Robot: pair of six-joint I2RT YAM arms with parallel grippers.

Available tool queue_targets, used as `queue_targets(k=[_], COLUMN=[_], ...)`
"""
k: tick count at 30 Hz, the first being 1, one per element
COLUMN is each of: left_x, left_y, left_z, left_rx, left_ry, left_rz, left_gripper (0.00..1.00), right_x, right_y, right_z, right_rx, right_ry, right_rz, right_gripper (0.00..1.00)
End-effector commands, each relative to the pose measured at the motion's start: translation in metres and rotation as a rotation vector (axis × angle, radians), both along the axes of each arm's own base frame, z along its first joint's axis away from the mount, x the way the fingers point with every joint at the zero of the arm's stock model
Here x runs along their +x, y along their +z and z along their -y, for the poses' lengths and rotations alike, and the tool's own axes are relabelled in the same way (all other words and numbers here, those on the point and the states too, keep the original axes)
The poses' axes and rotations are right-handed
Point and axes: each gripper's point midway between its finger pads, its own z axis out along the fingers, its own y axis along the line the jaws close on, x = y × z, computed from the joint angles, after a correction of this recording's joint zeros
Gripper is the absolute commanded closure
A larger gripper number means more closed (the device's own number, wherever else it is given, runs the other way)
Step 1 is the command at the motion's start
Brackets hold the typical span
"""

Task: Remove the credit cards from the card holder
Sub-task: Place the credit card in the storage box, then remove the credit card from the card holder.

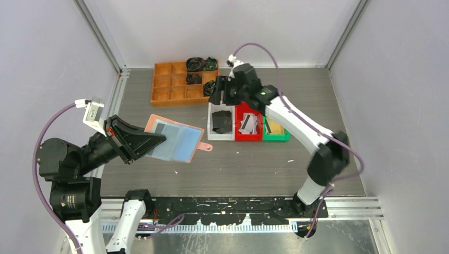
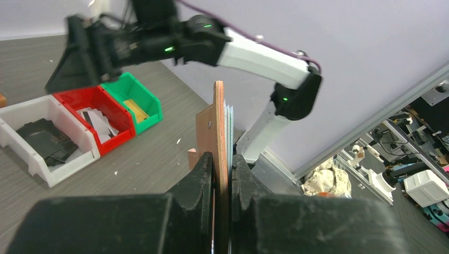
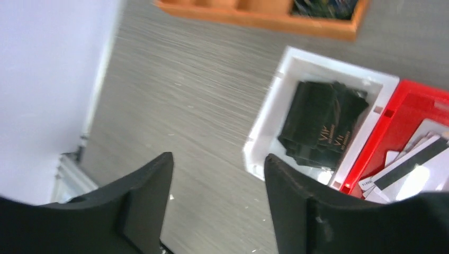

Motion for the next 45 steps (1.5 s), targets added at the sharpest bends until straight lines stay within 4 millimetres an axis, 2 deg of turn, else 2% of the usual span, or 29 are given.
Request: queue_targets(k=[1, 5, 7, 10, 12, 17, 24, 28, 30, 34, 37, 38, 41, 43, 45], left_x=[-0.006, -0.01, -0.013, -0.017, -0.019, -0.022, -0.026, -0.026, -0.027, -0.03, -0.032, -0.032, -0.03, -0.029, -0.028], left_y=[0.005, 0.004, 0.002, 0.0, -0.001, -0.004, -0.005, -0.005, -0.005, -0.004, -0.003, -0.002, -0.001, 0.0, 0.004], left_z=[0.001, 0.003, 0.004, 0.006, 0.007, 0.008, 0.009, 0.009, 0.009, 0.009, 0.01, 0.009, 0.009, 0.009, 0.009], left_rx=[0.015, 0.013, 0.014, 0.02, 0.021, 0.025, 0.029, 0.03, 0.031, 0.039, 0.046, 0.046, 0.042, 0.039, 0.029], left_ry=[-0.013, -0.043, -0.066, -0.094, -0.108, -0.137, -0.153, -0.153, -0.158, -0.162, -0.161, -0.159, -0.156, -0.152, -0.154], left_rz=[0.063, 0.059, 0.054, 0.052, 0.047, 0.042, 0.041, 0.043, 0.046, 0.066, 0.084, 0.088, 0.081, 0.077, 0.067], left_gripper=[1.0, 1.0, 1.0, 1.0, 1.0, 1.0, 1.0, 1.0, 1.0, 1.0, 1.0, 1.0, 1.0, 1.0, 1.0], right_x=[-0.04, -0.105, -0.138, -0.18, -0.205, -0.25, -0.274, -0.276, -0.27, -0.253, -0.249, -0.25, -0.257, -0.264, -0.273], right_y=[0.126, 0.201, 0.227, 0.251, 0.26, 0.265, 0.26, 0.259, 0.259, 0.253, 0.245, 0.244, 0.238, 0.235, 0.229], right_z=[0.01, 0.007, 0.008, 0.006, 0.0, -0.028, -0.053, -0.068, -0.076, -0.086, -0.086, -0.085, -0.084, -0.082, -0.08], right_rx=[0.244, 0.564, 0.696, 0.833, 0.873, 0.834, 0.809, 0.818, 0.82, 0.806, 0.797, 0.802, 0.811, 0.819, 0.821], right_ry=[0.055, 0.252, 0.368, 0.528, 0.612, 0.723, 0.793, 0.8, 0.763, 0.673, 0.637, 0.638, 0.666, 0.701, 0.746], right_rz=[0.227, 0.366, 0.393, 0.383, 0.39, 0.415, 0.425, 0.393, 0.359, 0.289, 0.262, 0.257, 0.228, 0.213, 0.21], right_gripper=[0.22, 0.02, 0.01, 0.0, 0.01, 0.01, 0.01, 0.01, 0.02, 0.18, 0.34, 0.42, 0.59, 0.64, 0.66])
